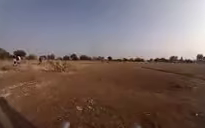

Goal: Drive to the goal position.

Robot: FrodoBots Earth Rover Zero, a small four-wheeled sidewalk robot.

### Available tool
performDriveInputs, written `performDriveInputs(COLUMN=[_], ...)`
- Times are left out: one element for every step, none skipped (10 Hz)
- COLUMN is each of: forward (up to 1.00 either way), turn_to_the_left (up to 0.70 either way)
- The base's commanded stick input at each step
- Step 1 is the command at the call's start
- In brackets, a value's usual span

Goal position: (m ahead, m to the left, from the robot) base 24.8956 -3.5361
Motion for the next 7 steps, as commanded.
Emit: performDriveInputs(forward=[0.5, 0.5, 0.5, 0.5, 0.5, 0.5, 0.5], turn_to_the_left=[0.0, 0.0, -0.23, -0.44, -0.3, -0.15, 0.0])
